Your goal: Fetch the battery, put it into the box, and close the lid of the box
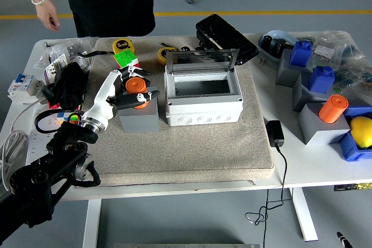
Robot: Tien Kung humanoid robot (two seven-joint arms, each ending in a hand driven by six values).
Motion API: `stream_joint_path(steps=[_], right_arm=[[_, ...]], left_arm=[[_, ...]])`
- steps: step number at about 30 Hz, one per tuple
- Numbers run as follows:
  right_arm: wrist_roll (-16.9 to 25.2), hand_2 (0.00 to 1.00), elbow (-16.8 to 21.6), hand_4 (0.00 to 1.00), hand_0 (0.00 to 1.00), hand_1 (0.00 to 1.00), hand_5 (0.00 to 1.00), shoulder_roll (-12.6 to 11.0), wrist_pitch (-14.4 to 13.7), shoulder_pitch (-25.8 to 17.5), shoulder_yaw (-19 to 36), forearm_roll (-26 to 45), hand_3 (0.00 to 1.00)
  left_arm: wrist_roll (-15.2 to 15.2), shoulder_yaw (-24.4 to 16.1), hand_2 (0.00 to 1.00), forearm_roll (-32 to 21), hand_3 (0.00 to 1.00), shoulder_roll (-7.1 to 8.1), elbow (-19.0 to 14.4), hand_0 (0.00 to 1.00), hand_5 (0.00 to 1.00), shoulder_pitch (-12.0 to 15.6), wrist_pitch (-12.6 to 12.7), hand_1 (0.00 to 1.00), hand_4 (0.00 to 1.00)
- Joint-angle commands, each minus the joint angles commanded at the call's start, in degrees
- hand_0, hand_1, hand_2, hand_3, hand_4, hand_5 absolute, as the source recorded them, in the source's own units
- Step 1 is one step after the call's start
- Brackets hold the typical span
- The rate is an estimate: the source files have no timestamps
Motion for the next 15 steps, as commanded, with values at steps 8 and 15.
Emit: stream_joint_path(steps=[8, 15], right_arm=[[0.00, 0.655, -0.02, 0.998, 0.726, 0.666, 0.622, 0.01, 0.06, 0.03, -0.34, 0.12, 0.597], [0.03, 0.655, 0.02, 0.998, 0.726, 0.667, 0.622, 0.01, 0.04, 0.16, -0.24, 0.03, 0.597]], left_arm=[[0.09, 0.29, 0.400, -1.82, 0.443, -0.73, 0.81, 0.540, 0.002, -0.54, -0.51, 0.417, 0.908], [0.16, 0.73, 0.297, -2.85, 0.282, -1.37, 1.63, 0.393, 0.002, -1.08, -0.50, 0.321, 0.701]])
